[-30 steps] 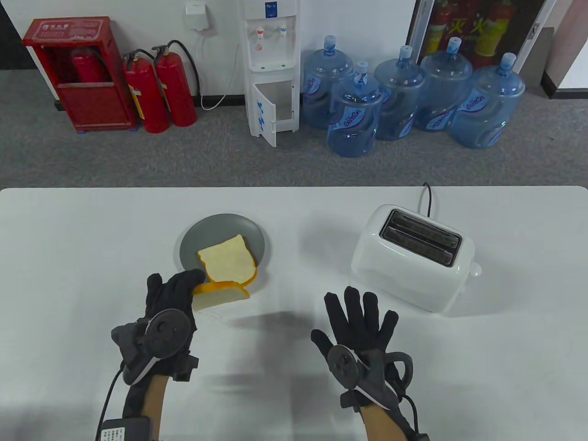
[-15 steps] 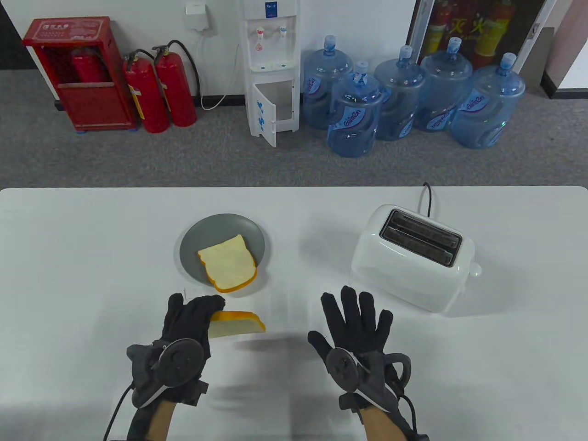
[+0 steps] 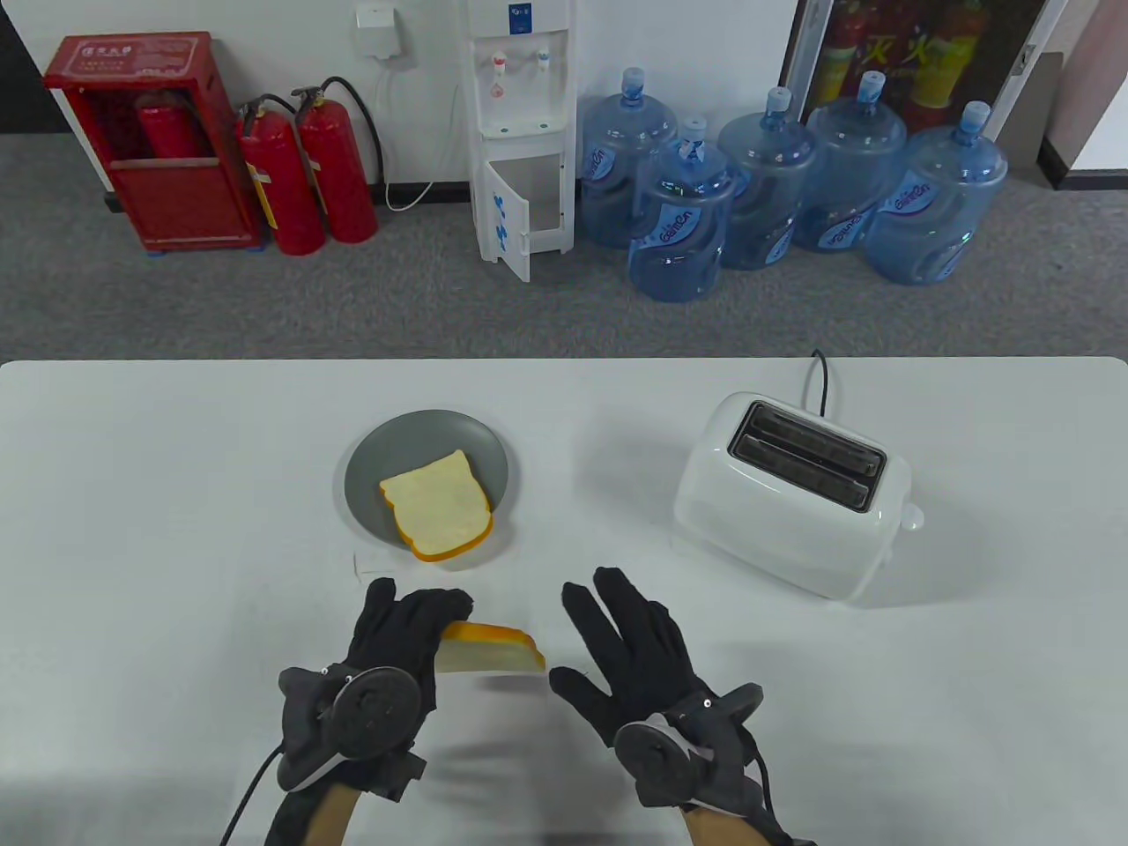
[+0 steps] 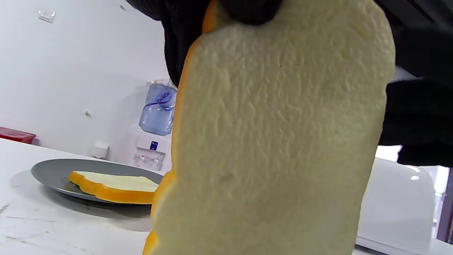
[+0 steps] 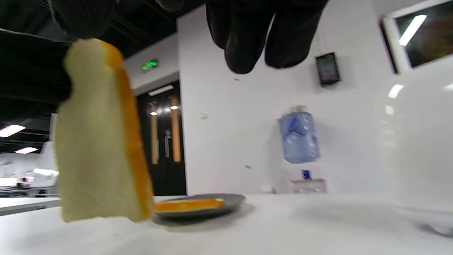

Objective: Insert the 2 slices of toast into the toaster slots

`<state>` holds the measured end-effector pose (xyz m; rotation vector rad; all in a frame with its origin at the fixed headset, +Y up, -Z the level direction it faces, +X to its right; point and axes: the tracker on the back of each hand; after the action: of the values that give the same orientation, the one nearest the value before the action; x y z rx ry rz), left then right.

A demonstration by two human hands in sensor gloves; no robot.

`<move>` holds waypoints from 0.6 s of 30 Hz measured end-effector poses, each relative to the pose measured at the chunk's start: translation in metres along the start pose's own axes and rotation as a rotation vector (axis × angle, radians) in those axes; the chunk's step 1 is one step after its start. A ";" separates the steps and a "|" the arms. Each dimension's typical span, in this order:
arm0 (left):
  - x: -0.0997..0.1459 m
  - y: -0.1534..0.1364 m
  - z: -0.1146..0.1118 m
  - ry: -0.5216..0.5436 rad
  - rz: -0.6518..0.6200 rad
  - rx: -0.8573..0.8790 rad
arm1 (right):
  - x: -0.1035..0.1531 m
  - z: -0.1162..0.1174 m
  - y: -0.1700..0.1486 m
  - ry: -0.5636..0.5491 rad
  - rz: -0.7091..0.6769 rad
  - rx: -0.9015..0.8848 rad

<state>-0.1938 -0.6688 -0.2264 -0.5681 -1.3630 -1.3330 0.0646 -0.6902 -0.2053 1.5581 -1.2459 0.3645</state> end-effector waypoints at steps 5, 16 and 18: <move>0.001 0.010 -0.002 -0.018 -0.053 0.002 | -0.001 -0.001 0.021 -0.035 -0.112 -0.017; 0.003 0.024 -0.006 -0.023 -0.126 0.048 | -0.002 -0.001 0.032 -0.051 -0.160 -0.065; 0.003 0.026 -0.007 -0.028 -0.136 0.044 | -0.002 -0.001 0.033 -0.054 -0.169 -0.057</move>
<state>-0.1691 -0.6695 -0.2148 -0.4724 -1.4720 -1.4052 0.0363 -0.6851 -0.1886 1.6194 -1.1467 0.1776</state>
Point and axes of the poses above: the tracker on the back of each hand, its own y axis roughly to the thumb side, its own x axis roughly from the fingertips to the wrist, z = x × y, and after that the axes turned 2 degrees about -z, right-handed
